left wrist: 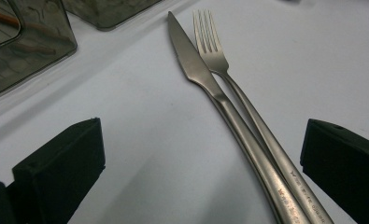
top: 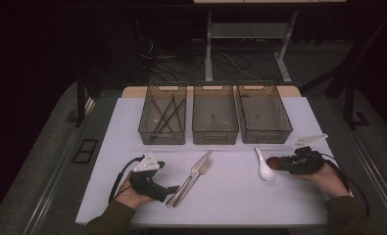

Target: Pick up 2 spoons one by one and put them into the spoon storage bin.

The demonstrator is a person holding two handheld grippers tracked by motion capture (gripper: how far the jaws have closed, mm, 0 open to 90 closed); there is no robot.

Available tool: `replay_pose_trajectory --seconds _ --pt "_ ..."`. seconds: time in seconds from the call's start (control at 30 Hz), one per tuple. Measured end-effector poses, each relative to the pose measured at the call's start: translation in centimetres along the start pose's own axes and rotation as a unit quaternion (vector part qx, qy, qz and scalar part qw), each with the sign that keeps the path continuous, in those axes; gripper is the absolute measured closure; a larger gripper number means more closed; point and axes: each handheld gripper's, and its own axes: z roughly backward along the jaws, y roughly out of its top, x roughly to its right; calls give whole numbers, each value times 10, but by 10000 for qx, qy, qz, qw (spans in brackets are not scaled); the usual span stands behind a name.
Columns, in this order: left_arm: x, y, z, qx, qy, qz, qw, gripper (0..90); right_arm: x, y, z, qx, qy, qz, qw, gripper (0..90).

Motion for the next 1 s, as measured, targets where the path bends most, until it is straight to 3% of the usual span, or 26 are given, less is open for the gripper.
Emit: replay_pose_trajectory --seconds 0.37,0.5,0.73,1.0 --pt "0 0 0 4 -15 8 10000 0 2 -3 10 80 186 56 9998 835" --pt "1 0 0 9 -28 -6 10000 0 2 -4 12 74 254 47 9996 846" --pt "1 0 0 10 -66 -2 10000 0 0 -3 13 65 160 97 9998 847" --pt "1 0 0 15 -92 -13 10000 0 0 2 23 340 56 39 9994 847"
